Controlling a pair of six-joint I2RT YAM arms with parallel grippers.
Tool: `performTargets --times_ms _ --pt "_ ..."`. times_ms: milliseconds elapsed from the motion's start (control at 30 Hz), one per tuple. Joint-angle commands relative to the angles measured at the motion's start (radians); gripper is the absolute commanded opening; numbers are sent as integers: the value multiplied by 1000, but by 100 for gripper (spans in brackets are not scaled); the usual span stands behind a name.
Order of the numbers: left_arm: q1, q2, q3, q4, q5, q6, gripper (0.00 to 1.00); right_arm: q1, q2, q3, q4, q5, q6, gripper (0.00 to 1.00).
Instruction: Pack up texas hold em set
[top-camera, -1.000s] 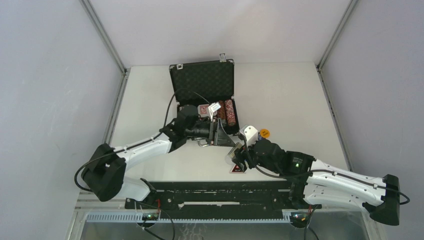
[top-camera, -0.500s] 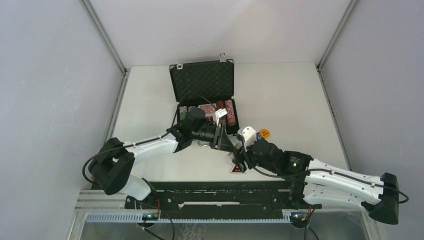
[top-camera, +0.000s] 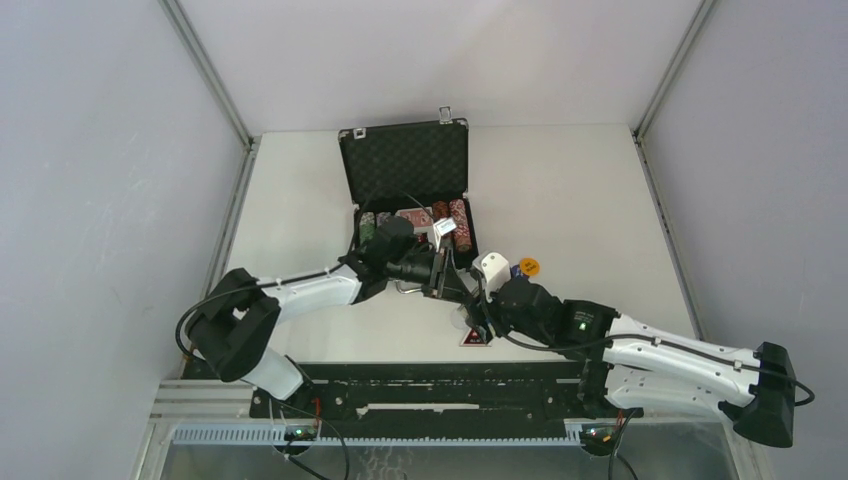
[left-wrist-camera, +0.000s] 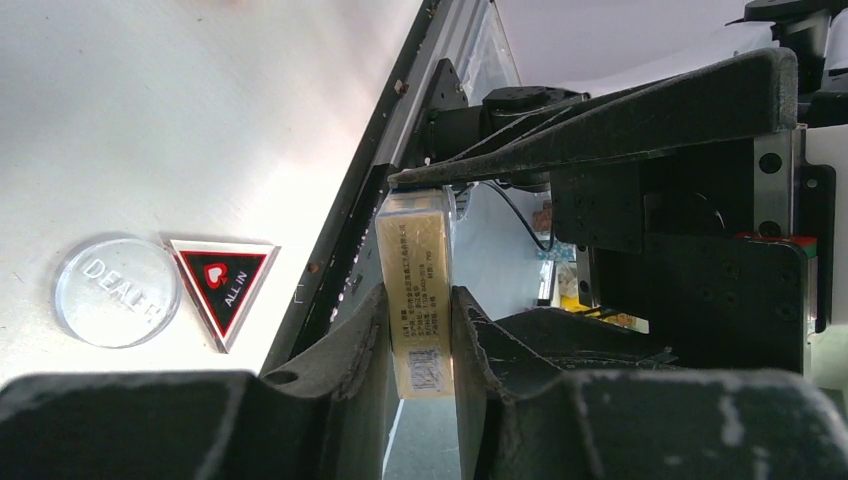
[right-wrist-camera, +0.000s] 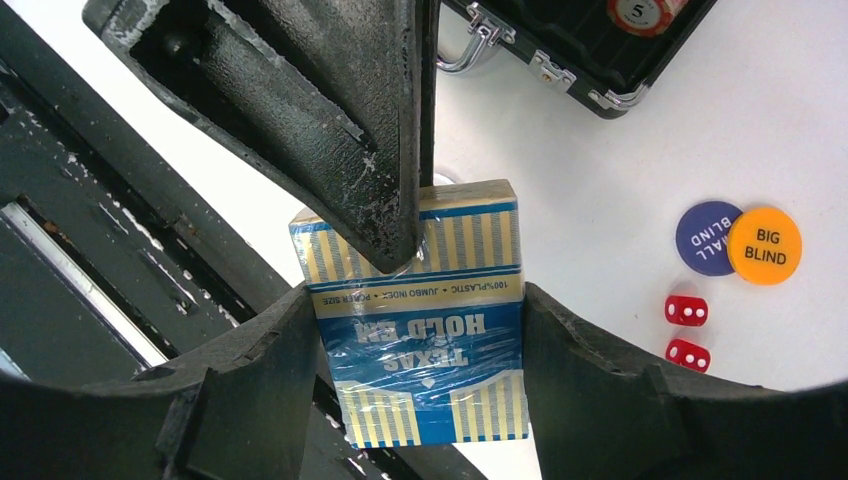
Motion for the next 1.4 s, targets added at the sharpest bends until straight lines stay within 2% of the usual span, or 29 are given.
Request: performTargets --times_ms 0,33,100,200,400,533,700,867,1067,1367 --pt "6 1 35 98 11 -18 0 -26 5 12 117 -4 20 65" --pt "16 -1 29 115 5 -34 0 -33 5 8 116 0 21 73" --pt "51 -4 16 143 -18 -54 0 -44 1 2 113 6 23 79" --pt "103 4 -5 169 -48 -67 0 -61 -24 -15 117 3 17 79" --pt "199 37 -87 352 -53 -181 0 -127 -91 -43 128 -23 8 81" --pt "246 22 -110 372 -80 -206 0 -175 -101 -45 143 -24 21 81" --pt "314 -44 -155 369 -199 -222 0 -240 -108 -76 178 -12 46 81" --pt "325 -160 -192 265 -399 -165 0 -299 -91 -95 210 -69 43 81" --pt "336 -299 -211 106 -561 -95 0 -334 -40 -103 245 -117 30 81" --pt "374 -400 -316 47 -730 -83 0 -352 9 -121 280 -139 29 80"
